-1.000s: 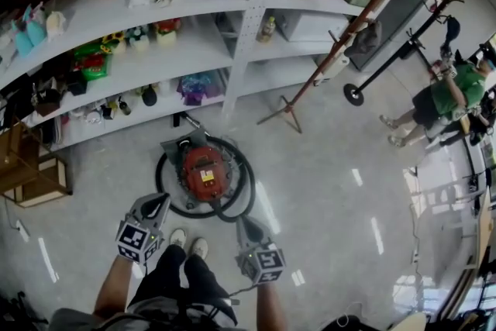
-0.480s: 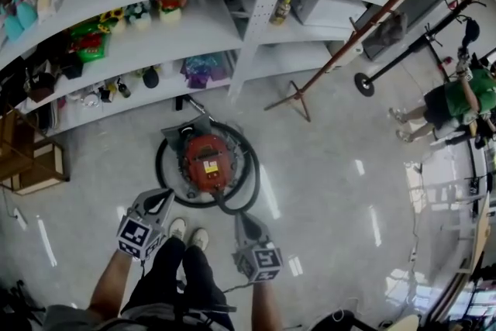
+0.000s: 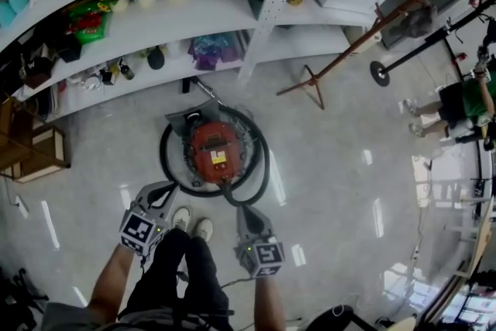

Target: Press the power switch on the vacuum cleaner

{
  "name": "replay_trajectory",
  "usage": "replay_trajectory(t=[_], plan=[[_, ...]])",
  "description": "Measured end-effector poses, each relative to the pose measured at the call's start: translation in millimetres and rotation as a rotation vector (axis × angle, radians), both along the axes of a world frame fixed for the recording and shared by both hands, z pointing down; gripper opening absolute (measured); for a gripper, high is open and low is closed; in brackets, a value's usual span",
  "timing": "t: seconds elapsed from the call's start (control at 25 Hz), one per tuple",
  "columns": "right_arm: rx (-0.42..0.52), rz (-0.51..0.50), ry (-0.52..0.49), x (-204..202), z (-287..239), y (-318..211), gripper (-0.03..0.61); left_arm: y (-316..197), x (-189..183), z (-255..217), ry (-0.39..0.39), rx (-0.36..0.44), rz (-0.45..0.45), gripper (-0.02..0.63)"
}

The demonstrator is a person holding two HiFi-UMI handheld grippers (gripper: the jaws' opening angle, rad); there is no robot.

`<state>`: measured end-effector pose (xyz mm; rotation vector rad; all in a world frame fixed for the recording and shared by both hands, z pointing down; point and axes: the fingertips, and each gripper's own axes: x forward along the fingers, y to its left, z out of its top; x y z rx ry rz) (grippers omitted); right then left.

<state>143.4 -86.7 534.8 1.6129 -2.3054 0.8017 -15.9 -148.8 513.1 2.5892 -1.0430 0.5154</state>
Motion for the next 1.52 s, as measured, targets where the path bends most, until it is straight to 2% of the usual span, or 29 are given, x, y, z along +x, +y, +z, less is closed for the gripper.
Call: replay_trajectory(t=[0.24, 0.4, 0.88, 1.52], plan=[[-0.022, 0.009, -0.006, -3, 30, -11, 0.012, -8, -4, 29, 0.001, -0.026, -0.007, 0.009], [-0.037, 0.010, -0.012, 0, 52, -17, 0.012, -12, -7, 53, -0.017, -0.018, 0.020, 0.009], [-0.064, 0.000, -0.012, 0, 116, -36, 0.012, -22, -12, 119, -0.011, -0.075, -0.033, 0.009], [-0.090, -0.018, -0.018, -5, 199, -53, 0.012, -24, -23, 198, -0.025, -0.100, -0.030, 0.008]])
